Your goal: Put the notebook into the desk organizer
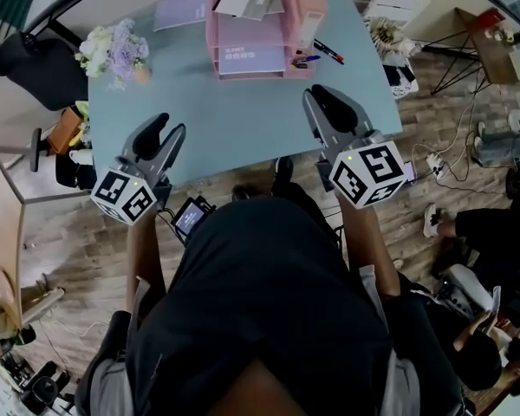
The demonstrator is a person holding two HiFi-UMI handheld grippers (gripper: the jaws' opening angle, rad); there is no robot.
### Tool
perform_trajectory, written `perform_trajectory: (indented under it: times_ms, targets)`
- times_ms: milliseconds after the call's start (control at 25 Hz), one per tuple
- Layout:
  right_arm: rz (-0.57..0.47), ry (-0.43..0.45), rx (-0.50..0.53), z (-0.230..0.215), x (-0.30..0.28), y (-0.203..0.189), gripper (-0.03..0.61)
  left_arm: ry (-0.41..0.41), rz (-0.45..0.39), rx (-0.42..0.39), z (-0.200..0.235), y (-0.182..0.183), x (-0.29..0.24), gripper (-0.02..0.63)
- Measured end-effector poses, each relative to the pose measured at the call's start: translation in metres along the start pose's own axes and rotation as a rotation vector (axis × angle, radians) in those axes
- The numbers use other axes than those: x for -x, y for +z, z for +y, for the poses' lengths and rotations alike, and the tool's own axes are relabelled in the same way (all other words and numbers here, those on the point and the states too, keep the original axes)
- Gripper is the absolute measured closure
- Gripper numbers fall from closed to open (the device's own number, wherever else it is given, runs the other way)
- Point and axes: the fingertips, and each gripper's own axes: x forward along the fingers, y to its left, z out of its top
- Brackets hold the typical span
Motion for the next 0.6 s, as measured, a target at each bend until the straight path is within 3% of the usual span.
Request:
perform_trajectory:
  times_ms: [600]
  targets:
    - [0.012,-0.049,0.003,-0.004,0.029,-0.008,0.525,-0.042,0.001,-0.001,-0.023,-0.009,0.001,0.388]
